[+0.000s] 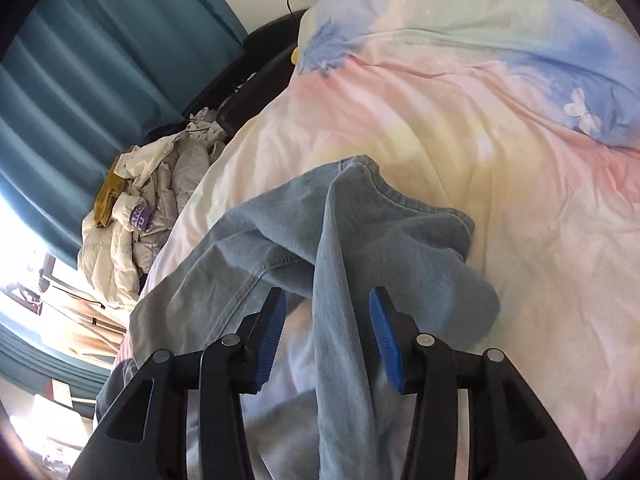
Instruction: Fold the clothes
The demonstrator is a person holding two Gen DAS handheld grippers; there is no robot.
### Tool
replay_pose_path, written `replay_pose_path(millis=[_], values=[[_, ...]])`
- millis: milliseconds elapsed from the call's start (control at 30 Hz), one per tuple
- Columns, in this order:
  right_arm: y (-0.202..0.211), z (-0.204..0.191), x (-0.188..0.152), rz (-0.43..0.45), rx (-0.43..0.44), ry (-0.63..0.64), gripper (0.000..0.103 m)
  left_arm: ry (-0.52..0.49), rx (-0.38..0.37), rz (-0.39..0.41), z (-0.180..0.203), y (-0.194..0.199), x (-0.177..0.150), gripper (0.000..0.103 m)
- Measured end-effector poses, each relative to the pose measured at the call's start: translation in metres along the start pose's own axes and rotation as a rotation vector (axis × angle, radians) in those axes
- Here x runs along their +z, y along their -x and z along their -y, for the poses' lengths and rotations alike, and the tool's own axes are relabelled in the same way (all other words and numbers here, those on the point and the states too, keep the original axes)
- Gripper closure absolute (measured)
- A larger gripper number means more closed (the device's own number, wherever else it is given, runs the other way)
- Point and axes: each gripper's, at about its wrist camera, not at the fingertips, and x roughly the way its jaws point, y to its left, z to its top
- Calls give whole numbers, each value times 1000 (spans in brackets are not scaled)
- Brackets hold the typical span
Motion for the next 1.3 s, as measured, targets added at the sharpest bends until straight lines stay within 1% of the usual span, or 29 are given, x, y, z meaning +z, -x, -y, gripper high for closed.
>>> replay_pose_path(millis=[67, 133, 167, 200, 233, 267, 300, 367, 433, 500, 533, 667, 767, 833, 867, 933, 1000, 1067, 1133, 1233, 1300], values=[[-27, -12, 11, -10, -74, 31, 59, -10, 17, 11, 2, -4, 0, 96], [-51, -17, 20, -6, -152, 63, 59, -22, 40, 21, 4, -9, 0, 96], [-60, -16, 24, -2, -178, 66, 60, -26, 52, 23, 4, -12, 0, 96], [-68, -14, 28, 4, -195, 54, 64, -26, 62, 24, 4, -15, 0, 96], [-75, -10, 31, 2, -198, 38, 67, -25, 71, 23, 4, -19, 0, 96], [-81, -7, 34, -3, -198, 23, 79, -23, 79, 23, 4, -23, 1, 96], [-84, -2, 37, -5, -199, 9, 94, -22, 88, 23, 5, -26, 1, 96], [-77, 1, 42, 28, -214, -11, 99, -20, 98, 24, 5, -31, 3, 96], [-63, -6, 50, 71, -206, 3, 101, -22, 99, 27, 5, -32, 3, 96], [-39, -19, 58, 121, -189, 37, 102, -21, 90, 28, 4, -29, 4, 96], [-22, -24, 62, 149, -166, 46, 102, -17, 79, 28, 3, -27, 4, 96], [54, -40, 73, 287, -59, 79, 102, -1, 29, 34, 1, -13, 6, 96], [112, -37, 81, 376, 46, 63, 102, -3, -7, 50, 3, 1, 7, 97], [150, -26, 83, 428, 109, 58, 102, 15, -25, 46, 0, 8, 9, 97], [167, -17, 82, 452, 137, 54, 102, 29, -33, 42, -2, 11, 10, 97], [193, 8, 76, 482, 160, 32, 102, 55, -46, 31, -7, 14, 10, 97], [204, 45, 65, 490, 152, -21, 102, 71, -47, 23, -10, 15, 8, 97], [195, 94, 52, 460, 111, -84, 102, 71, -37, 16, -12, 17, 6, 97], [177, 148, 34, 408, 64, -163, 102, 63, -26, 6, -12, 19, 4, 97], [139, 229, -5, 303, -2, -286, 102, 39, 2, -12, -11, 20, 2, 97], [121, 270, -33, 255, -33, -333, 102, 40, 15, -18, -12, 19, 2, 97]])
